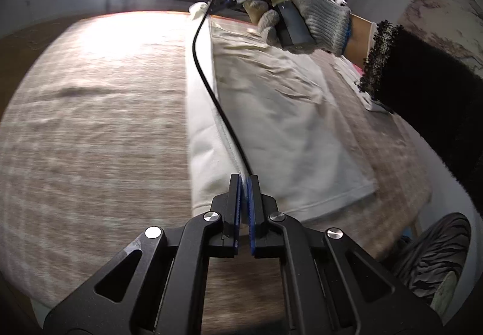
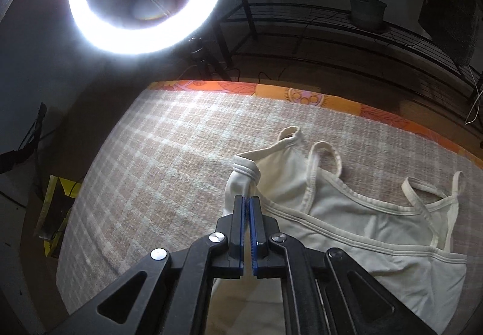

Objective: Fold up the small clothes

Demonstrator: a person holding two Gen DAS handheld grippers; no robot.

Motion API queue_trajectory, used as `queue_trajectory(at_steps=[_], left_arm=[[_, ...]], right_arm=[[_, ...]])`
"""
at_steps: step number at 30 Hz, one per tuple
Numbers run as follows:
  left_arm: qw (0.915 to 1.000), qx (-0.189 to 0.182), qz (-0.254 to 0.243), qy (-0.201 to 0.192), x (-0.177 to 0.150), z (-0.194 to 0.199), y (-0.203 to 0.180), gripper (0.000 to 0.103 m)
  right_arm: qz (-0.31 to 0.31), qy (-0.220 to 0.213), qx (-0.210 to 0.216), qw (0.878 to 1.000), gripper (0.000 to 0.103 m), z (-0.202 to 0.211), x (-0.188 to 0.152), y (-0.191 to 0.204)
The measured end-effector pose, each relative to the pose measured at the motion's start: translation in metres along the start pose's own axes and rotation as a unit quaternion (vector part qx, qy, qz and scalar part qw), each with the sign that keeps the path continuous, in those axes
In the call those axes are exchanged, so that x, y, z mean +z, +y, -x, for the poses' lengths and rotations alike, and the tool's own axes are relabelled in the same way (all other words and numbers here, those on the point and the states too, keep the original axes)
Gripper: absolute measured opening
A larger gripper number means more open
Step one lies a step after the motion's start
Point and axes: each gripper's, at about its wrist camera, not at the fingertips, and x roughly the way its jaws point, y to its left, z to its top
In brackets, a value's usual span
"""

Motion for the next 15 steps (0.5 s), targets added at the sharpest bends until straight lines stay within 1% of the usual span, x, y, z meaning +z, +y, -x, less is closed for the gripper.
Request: queue_trajectory(at_steps=[4,8,12,15], left_arm=[[0.9996,-0.017,-0.016,0.015,0.003,-0.016,-0.024,0.002],[0.9986,-0.031,-0.015,0.040,0.006,-0.040,-0.041,0.002],[0.9972,-0.031,-0.011,0.066,0.003,-0.061,-0.045,0.002],[0.9963,-0.026,-0.015,0.080,-0.001,-0.070,-0.047,0.003]], right_arm=[[-0.013,0.001,-0.015,1.000,0.000,0.008,-0.007,-0.028],[-0.035,0.010,-0.028,0.999,0.000,0.004,-0.018,-0.057],[-0.052,0.018,-0.032,0.998,0.000,-0.008,-0.026,-0.076],[-0.052,0.024,-0.033,0.998,0.000,-0.020,-0.030,-0.081]])
